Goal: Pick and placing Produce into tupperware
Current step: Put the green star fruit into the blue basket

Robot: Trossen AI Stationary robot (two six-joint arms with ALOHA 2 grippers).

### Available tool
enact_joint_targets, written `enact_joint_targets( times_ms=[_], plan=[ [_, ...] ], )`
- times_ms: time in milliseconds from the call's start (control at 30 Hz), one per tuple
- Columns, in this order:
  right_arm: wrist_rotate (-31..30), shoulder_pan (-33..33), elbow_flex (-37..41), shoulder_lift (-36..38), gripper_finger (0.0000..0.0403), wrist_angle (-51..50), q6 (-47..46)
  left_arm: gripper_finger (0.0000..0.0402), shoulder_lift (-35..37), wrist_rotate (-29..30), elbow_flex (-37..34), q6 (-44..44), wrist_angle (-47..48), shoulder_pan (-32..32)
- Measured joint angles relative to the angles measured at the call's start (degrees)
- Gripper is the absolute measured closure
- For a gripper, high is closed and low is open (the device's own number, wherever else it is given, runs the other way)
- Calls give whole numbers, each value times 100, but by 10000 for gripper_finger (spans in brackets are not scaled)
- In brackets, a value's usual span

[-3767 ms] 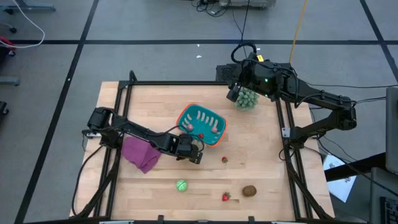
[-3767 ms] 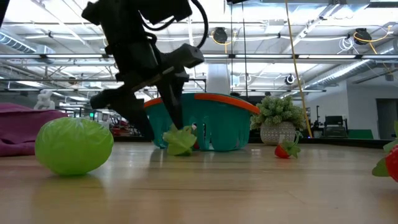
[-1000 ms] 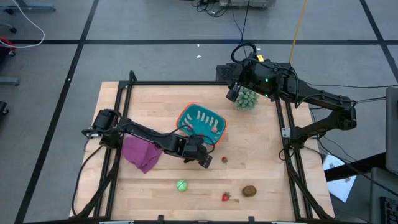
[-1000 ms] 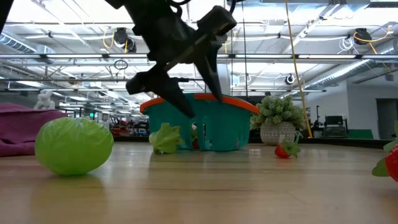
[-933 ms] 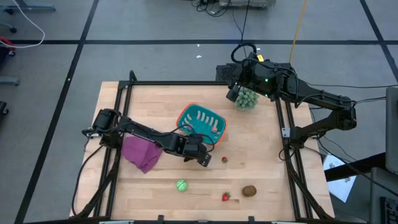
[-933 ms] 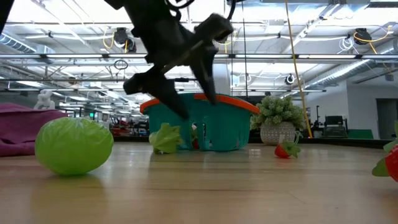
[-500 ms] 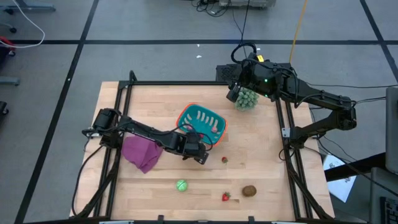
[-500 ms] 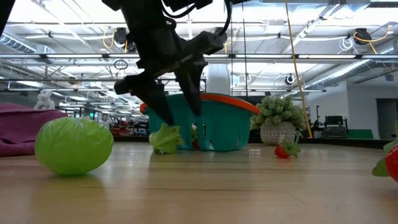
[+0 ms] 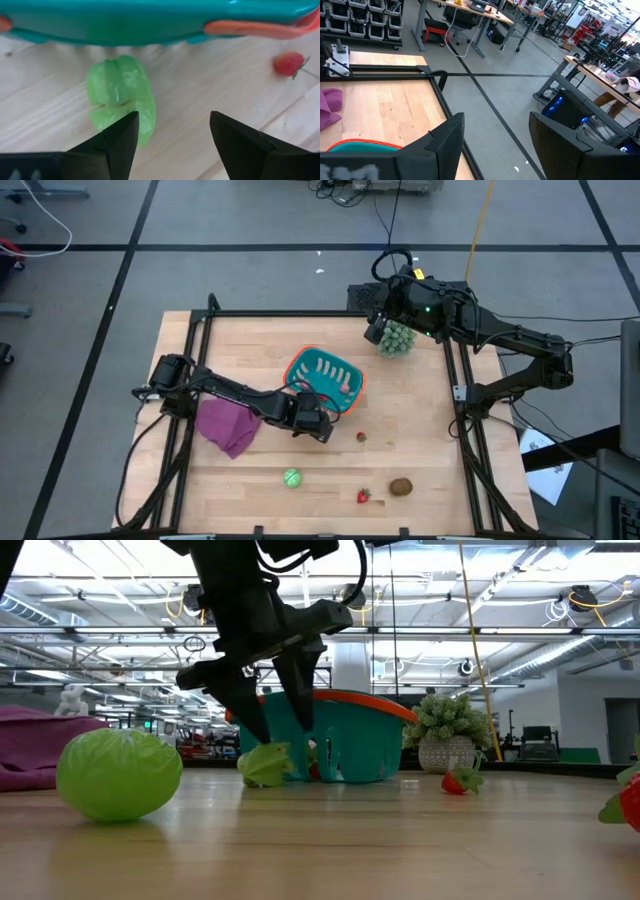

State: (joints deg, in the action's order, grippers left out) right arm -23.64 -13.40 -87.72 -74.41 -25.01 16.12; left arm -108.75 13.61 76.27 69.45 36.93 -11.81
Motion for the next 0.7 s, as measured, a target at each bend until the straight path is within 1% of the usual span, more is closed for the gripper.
enact_joint_targets(
  times_ms=[400, 700],
  plan=[
    [0, -1, 0, 0, 188, 2, 0, 155, 0, 2, 0, -31, -38, -9],
    [0, 1, 0, 0, 188, 17, 0, 184, 109, -51, 0, 26, -36, -204]
  ],
)
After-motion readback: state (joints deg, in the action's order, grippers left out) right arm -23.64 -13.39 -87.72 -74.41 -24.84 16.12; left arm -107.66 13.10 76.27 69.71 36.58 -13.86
